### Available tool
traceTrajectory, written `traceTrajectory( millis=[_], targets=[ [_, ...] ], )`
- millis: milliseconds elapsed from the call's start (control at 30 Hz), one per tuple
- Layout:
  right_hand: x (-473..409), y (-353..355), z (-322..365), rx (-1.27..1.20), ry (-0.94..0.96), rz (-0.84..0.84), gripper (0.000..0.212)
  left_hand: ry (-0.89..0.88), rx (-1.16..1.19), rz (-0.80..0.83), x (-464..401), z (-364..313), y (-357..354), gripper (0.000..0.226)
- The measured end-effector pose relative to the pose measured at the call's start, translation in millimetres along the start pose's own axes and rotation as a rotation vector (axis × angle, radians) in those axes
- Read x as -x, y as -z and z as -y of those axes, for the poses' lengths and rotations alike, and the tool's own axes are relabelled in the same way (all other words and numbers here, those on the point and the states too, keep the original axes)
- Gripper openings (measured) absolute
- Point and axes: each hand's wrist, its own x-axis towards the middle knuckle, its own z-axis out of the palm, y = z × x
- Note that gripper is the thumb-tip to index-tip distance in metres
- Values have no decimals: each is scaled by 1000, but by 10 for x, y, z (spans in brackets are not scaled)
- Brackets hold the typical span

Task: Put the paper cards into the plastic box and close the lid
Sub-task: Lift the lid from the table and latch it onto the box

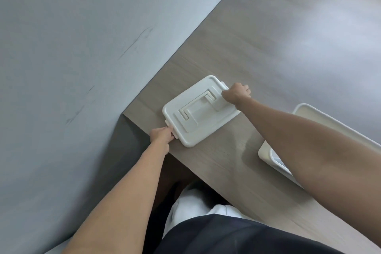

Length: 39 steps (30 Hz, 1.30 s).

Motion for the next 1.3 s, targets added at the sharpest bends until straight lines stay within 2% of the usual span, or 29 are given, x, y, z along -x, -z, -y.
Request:
traceTrajectory(
  millis=[67,167,433,533,633,700,900,1033,1167,1300],
  targets=[
    [2,73,34,-33,10,35,30,-20,6,32,-14,-54,48,29],
    [47,283,49,-91,53,29,15,-76,13,79,29,-199,39,31],
    [353,1082,-183,-249,148,-180,32,-345,-102,137,405,-871,-311,17],
    [472,1432,-448,-290,125,-227,9,-458,-157,176,605,-1109,-528,32],
    [586,1742,-834,-392,71,-233,31,-549,-270,279,859,-1257,-758,37],
    [711,1897,-1090,-430,33,-253,38,-590,-380,378,1018,-1307,-912,37],
    [1172,2134,-1973,-554,-32,-320,37,-686,-568,565,1404,-1224,-1459,47],
    [1474,2184,-2451,-627,-40,-385,22,-716,-642,652,1724,-1057,-1732,42],
    [1703,2193,-2898,-688,-50,-476,28,-743,-730,742,1999,-839,-1929,26],
    [1882,2102,-3225,-715,-93,-473,43,-749,-774,769,2134,-636,-2033,26]
  ],
)
